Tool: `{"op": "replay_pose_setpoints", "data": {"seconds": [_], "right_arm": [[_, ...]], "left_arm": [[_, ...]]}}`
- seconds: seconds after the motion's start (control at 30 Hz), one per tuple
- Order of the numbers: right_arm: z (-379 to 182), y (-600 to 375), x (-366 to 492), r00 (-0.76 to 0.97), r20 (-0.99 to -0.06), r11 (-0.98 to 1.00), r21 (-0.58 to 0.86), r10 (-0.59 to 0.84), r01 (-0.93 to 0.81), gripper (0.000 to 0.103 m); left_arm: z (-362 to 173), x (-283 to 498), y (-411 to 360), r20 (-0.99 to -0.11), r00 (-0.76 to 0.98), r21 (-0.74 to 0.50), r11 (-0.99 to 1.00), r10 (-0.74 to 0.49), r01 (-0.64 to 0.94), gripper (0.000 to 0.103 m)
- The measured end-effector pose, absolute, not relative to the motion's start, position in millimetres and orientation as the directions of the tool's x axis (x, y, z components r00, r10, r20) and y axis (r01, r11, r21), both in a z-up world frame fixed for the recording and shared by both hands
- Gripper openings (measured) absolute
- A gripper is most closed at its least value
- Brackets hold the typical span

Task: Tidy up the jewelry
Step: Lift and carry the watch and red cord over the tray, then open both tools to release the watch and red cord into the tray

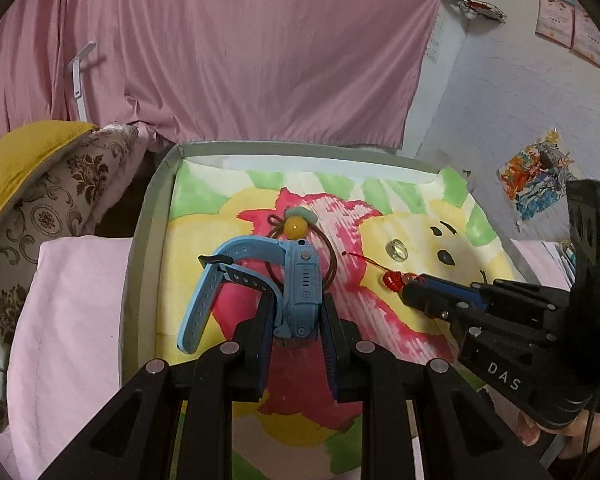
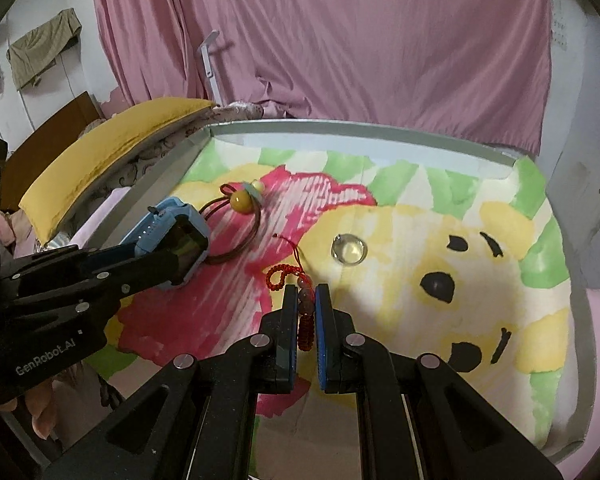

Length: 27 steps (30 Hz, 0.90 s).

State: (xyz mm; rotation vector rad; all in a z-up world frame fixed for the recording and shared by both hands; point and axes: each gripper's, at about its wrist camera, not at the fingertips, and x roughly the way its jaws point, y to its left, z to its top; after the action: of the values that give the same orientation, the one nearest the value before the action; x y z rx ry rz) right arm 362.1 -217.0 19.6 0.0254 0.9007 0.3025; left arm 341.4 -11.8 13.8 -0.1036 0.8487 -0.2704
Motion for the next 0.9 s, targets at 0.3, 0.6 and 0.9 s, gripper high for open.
{"op": "replay_pose_setpoints", "data": {"seconds": [0.3,0.6,0.9], "right_arm": [[20.4,-219.9,355.5,0.592,-0.756,0.957,0.163,0.278,-0.240,0.013],[51.1,-239.1,315.7,0.721,-0.640,0.964,0.169,0.265,-0.205,0.043],[89.3,-257.7,240.7,0.864,-0.448,0.971,0.165,0.229,-0.172,0.080]], "left_arm": [[20.2,336.2,-3.5,-0.716,0.635,-0.236,0.957,-0.288,0.169,0.034],[53.1,293.9,8.1,-0.554,0.781,-0.252,0.952,-0.288,0.173,0.065],[73.3,231.7,14.1,-0.427,0.871,-0.232,0.961,-0.241,0.152,0.095]]}}
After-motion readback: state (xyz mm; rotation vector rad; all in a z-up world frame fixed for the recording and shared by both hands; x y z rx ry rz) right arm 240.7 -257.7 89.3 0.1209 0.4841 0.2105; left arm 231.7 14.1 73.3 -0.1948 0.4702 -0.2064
